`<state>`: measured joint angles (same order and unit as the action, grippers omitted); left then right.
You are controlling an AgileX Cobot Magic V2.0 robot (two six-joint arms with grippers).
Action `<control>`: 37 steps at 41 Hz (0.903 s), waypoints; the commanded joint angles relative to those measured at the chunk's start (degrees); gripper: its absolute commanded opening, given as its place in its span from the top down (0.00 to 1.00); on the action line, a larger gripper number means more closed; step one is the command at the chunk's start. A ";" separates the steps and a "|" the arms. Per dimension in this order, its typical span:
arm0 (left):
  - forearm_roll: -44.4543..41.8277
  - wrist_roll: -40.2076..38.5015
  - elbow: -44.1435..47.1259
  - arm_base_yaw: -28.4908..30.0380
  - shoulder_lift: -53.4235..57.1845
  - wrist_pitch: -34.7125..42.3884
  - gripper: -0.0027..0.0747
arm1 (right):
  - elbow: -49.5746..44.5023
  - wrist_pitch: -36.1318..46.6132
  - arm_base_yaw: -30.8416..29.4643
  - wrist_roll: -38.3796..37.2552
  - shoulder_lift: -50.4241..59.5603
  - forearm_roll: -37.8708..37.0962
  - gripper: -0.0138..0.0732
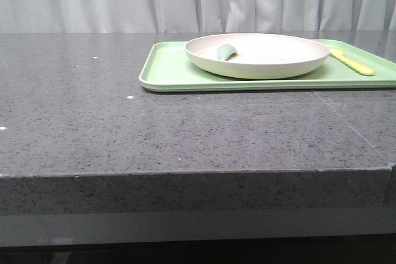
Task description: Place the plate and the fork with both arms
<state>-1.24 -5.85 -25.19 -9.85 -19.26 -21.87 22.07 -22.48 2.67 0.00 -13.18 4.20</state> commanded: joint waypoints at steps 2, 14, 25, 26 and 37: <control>-0.24 -0.02 1.84 1.18 1.75 7.68 0.99 | 1.40 5.11 0.01 0.40 -0.39 0.06 0.98; 1.24 -0.02 16.98 10.30 15.46 11.67 0.99 | 1.40 5.11 0.01 0.40 -0.39 0.06 0.98; 1.24 -0.02 23.93 13.07 20.80 14.07 0.99 | 1.40 5.08 0.01 0.40 -0.39 0.06 0.98; 1.24 -0.02 24.40 13.07 20.89 14.47 0.99 | 1.40 5.08 0.01 0.40 -0.39 0.06 0.98; 1.24 -0.02 25.76 13.07 20.78 16.58 0.99 | 1.40 5.08 0.01 0.40 -0.39 0.06 0.98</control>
<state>-0.53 -5.85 0.28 3.22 0.30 -10.63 22.07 -22.27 2.67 0.00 -13.09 4.20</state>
